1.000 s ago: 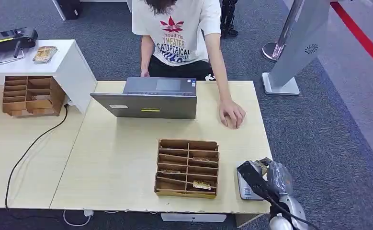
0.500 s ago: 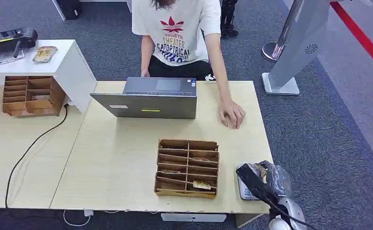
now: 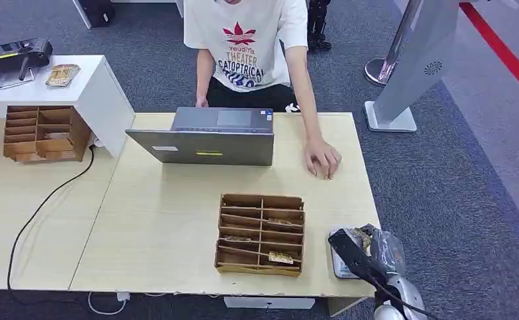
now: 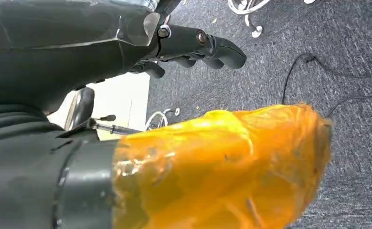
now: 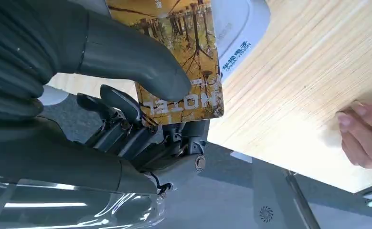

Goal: Pass the card to the sensor for recognition and then transmit it.

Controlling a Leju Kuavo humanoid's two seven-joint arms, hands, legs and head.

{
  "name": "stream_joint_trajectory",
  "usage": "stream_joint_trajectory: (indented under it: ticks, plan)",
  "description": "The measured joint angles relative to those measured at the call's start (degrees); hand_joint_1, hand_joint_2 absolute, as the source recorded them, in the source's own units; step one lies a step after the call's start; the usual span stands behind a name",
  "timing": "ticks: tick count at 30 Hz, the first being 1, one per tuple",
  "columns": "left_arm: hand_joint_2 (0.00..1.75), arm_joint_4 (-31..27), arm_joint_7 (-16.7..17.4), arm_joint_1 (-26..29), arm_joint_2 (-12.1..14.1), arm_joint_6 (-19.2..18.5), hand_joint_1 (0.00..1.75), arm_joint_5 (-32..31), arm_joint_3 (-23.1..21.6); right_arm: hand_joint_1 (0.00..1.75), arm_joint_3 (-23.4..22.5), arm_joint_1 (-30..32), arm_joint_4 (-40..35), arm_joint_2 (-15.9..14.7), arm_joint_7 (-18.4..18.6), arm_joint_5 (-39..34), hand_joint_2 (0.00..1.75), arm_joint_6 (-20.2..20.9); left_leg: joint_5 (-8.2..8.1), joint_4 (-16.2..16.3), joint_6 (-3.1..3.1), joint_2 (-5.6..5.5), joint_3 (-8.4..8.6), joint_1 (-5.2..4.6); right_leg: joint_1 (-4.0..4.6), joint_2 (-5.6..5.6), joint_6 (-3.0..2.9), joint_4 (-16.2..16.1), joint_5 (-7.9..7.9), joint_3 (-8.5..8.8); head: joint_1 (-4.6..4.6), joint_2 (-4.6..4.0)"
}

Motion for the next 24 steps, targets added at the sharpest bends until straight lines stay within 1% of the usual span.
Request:
stream_joint_trajectory:
  ticks: [24]
  plan:
    - [0.00,0.0,0.0,0.0,0.0,-0.2,0.00,-0.1,0.0,1.75,0.0,0.1,0.2,0.0,0.0,0.2,1.75,-0.1,0.00,0.0,0.00,0.00,0.00,0.00,0.00,0.00,0.00,0.0,0.00,0.00,0.00,0.00]
